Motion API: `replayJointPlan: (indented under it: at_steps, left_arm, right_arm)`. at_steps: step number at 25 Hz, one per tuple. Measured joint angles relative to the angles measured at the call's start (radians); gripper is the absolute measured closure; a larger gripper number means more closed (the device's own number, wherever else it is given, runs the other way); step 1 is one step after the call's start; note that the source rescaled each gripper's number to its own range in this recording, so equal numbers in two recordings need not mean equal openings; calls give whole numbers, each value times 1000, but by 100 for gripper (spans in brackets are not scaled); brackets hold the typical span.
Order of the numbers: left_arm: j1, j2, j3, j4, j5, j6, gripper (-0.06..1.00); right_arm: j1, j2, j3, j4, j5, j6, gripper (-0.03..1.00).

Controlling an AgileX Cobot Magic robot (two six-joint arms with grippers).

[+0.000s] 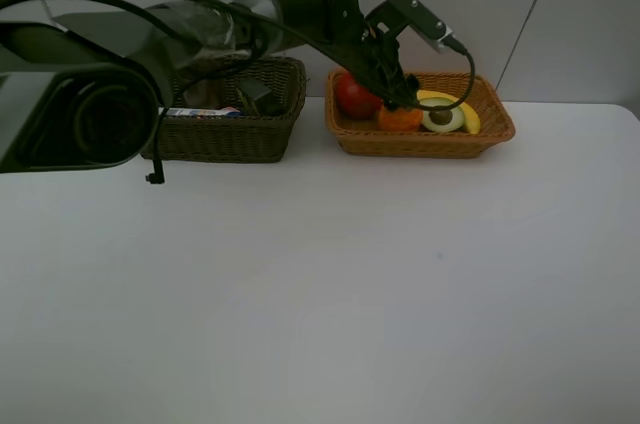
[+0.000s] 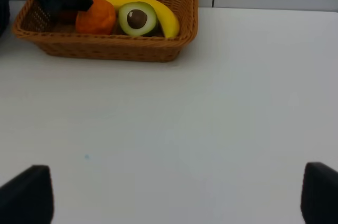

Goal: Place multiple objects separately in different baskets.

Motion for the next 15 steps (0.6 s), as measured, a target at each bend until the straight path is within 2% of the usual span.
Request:
replayJointPlan:
  at_steps: [15]
  left_arm:
    - [0, -126, 0, 1, 315, -34, -6]
  right_arm:
    - [0, 0, 0, 0, 0, 0, -2]
